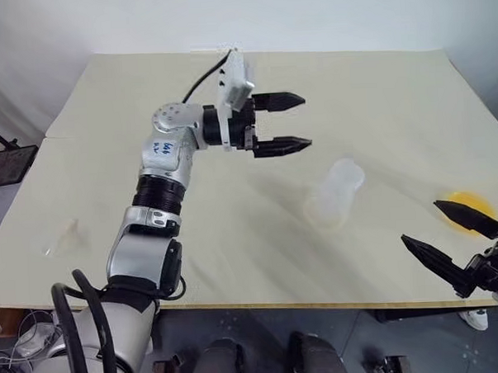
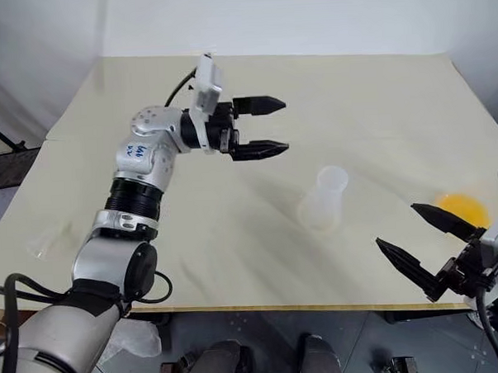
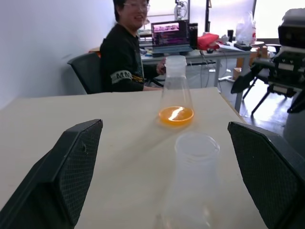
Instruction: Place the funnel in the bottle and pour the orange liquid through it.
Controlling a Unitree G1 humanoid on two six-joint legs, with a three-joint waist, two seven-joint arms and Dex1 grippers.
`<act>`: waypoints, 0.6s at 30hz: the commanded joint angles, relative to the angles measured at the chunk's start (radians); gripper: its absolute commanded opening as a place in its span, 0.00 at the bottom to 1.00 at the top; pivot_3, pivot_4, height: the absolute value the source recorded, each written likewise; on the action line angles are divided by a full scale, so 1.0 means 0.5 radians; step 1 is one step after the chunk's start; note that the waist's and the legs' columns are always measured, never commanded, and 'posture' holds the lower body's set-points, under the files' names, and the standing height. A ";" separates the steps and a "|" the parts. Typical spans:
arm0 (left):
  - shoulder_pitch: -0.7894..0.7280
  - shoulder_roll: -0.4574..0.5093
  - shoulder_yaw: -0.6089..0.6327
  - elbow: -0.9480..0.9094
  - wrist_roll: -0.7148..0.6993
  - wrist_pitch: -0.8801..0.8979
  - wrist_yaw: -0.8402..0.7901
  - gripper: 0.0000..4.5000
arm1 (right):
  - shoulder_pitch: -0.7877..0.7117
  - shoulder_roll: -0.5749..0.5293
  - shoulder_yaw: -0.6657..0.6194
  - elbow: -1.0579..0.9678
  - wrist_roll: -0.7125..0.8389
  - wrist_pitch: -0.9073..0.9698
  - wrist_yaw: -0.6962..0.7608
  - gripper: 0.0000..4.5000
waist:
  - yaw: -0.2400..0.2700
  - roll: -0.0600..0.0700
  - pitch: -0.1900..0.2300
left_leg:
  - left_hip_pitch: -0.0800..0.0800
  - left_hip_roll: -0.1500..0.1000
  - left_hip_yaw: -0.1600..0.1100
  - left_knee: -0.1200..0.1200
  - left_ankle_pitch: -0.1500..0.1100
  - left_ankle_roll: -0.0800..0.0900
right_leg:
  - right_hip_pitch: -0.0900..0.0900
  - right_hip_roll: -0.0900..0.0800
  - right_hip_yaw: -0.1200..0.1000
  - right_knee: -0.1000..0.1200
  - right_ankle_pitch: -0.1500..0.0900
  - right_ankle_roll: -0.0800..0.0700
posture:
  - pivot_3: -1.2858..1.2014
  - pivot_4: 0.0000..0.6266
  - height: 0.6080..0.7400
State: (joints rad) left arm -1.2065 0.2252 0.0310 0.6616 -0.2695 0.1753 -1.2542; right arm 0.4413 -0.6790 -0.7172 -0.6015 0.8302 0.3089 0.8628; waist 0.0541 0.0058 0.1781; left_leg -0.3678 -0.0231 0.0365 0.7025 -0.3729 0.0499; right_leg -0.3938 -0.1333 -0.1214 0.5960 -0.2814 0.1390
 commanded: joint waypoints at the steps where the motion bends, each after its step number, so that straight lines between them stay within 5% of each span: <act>1: -0.101 0.157 0.087 -0.120 -0.039 -0.005 0.084 1.00 | -0.024 -0.013 0.001 0.070 -0.027 -0.056 0.081 1.00 | -0.007 0.000 0.000 | 0.000 0.000 0.000 0.000 0.000 0.000 | 0.000 0.000 0.000 0.000 0.000 0.000 | 0.52 0.24 1.00; 11: 0.011 0.633 0.215 -0.349 -0.078 0.088 0.223 1.00 | -0.156 -0.035 0.098 0.215 -0.131 -0.066 0.172 1.00 | -0.008 0.001 0.000 | 0.001 0.001 -0.001 0.000 0.000 -0.001 | -0.002 0.001 0.003 0.001 0.000 0.000 | 0.52 0.24 1.00; 18: 0.721 0.850 0.580 -0.732 -0.170 0.042 0.498 1.00 | -0.278 -0.045 0.164 0.256 -0.149 -0.035 0.126 1.00 | -0.035 0.002 -0.001 | 0.005 0.002 -0.002 0.000 -0.001 -0.002 | -0.001 0.000 0.004 0.008 0.000 0.000 | 0.52 0.24 1.00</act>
State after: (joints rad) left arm -0.8871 0.6315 0.2471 0.3547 -0.3181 0.2155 -1.0552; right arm 0.3099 -0.6942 -0.6261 -0.4660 0.7511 0.2934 0.9351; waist 0.0367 0.0065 0.1776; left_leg -0.3649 -0.0220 0.0349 0.7024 -0.3734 0.0488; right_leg -0.3946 -0.1333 -0.1191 0.6000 -0.2814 0.1390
